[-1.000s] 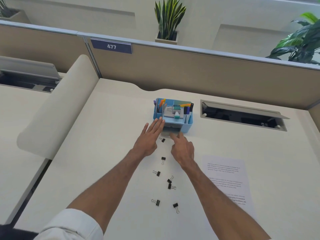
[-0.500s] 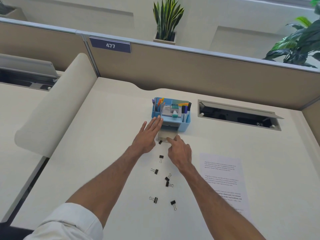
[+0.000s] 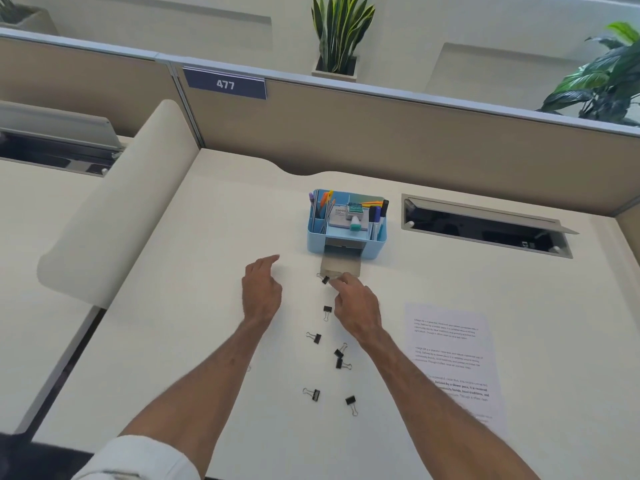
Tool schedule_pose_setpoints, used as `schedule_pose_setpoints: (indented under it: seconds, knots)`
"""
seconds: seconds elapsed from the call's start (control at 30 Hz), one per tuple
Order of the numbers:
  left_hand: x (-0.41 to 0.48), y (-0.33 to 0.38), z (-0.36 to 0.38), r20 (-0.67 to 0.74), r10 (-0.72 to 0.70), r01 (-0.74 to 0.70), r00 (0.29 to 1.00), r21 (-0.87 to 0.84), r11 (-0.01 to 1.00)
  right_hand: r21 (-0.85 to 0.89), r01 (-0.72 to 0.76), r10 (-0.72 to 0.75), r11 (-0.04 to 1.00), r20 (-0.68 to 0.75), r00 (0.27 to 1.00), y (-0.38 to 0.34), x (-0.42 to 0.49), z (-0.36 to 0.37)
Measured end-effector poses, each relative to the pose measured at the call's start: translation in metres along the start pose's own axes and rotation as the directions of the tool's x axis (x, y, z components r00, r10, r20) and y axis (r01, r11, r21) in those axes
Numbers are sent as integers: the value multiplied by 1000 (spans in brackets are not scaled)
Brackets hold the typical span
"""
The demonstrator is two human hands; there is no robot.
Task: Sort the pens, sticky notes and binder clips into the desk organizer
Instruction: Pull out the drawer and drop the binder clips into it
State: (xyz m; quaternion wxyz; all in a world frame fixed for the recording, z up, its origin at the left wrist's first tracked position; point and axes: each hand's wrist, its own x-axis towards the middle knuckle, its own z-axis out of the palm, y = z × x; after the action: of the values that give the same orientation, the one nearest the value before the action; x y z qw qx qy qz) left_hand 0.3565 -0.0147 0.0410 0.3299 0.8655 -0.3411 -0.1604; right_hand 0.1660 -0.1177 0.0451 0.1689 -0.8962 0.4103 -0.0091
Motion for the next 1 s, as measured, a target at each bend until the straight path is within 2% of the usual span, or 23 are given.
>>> schedule_pose_setpoints:
  seconds: [0.17, 0.23, 0.33, 0.47, 0.83, 1.0]
  knots:
    - [-11, -25, -7, 101, 18, -32, 995, 141, 989, -55, 55, -49, 997, 100, 994, -7, 8, 9]
    - [-12, -25, -9, 164, 86, -111, 983, 154, 982, -84, 87, -77, 993, 115, 990, -7, 10, 11]
    - [-20, -18, -4, 307, 208, -265, 929, 157, 951, -109, 107, -96, 988, 94, 991, -5, 10, 13]
    - [-36, -1, 15, 414, 243, -322, 877, 133, 937, -71, 54, -47, 996, 94, 994, 4, 5, 11]
    - [-47, 29, 47, 484, 249, -418, 839, 280, 864, 12, -13, 11, 1000, 97, 995, 34, -20, 7]
    - [-40, 37, 50, 496, 241, -412, 834, 268, 871, 31, -27, 24, 999, 86, 996, 45, -21, 3]
